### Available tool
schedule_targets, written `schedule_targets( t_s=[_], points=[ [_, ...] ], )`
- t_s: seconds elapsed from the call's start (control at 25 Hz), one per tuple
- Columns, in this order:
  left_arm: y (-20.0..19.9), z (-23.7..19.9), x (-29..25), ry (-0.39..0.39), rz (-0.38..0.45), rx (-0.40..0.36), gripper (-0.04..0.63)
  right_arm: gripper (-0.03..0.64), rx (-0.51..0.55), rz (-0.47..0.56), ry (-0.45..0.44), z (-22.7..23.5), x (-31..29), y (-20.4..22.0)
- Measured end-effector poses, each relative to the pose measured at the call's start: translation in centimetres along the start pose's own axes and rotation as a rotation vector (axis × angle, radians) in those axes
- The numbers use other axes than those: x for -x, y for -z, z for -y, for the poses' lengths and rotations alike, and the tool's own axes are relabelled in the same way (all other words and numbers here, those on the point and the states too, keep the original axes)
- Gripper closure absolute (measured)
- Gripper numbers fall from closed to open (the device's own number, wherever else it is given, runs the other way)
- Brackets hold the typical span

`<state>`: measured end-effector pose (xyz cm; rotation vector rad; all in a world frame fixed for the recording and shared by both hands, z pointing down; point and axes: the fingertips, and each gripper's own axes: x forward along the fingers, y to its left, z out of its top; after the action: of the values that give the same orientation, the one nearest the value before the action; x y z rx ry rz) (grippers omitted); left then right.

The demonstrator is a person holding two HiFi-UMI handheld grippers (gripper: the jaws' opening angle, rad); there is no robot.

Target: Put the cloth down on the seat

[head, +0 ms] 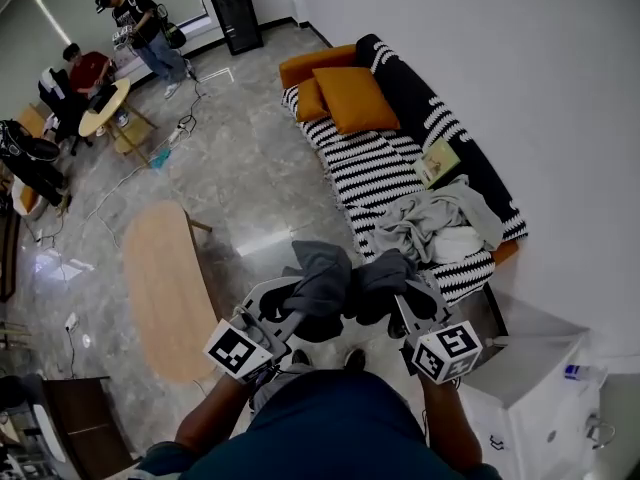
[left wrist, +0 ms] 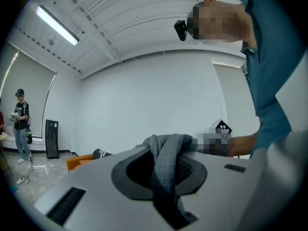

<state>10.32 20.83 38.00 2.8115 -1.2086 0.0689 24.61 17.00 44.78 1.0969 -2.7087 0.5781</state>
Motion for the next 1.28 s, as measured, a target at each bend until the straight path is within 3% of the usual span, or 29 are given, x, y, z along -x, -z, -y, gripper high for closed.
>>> schedule_targets(
  t_s=[0.16,0.36,0.48,0.88,1.08,1.28],
  points=[
    [1.0,-0.9,-1.1,-0.005,-0.008,0.019,0.541,0.574,0.005,-0.036,-0.016,0.6,-1.8,0.3],
    [3.9,-4.5,-0.4,0.015,-0.012,0.147,0.541,0.574,0.036,-0.062,-0.037,-1.5,-6.0,-0.4],
    [3.8,-7.3,-0.2,0.05,-0.011,0.188,0.541,0.574,-0.008,-0.043,0.0,-2.1,-7.7,-0.8],
    [1.6,-15.2,1.3,0.117,0.024,0.096,0.541,0.574,0.012,-0.009,0.078,-4.4,-14.4,-4.2],
    [1.6,-18.0,1.9,0.084,0.019,0.05,0.541,0.574,0.031,0.009,0.071,-4.5,-15.8,-5.1],
    [1.7,-20.7,1.4,-0.014,0.015,0.034,0.541,0.574,0.044,-0.002,0.042,-2.1,-17.0,-6.1]
  ],
)
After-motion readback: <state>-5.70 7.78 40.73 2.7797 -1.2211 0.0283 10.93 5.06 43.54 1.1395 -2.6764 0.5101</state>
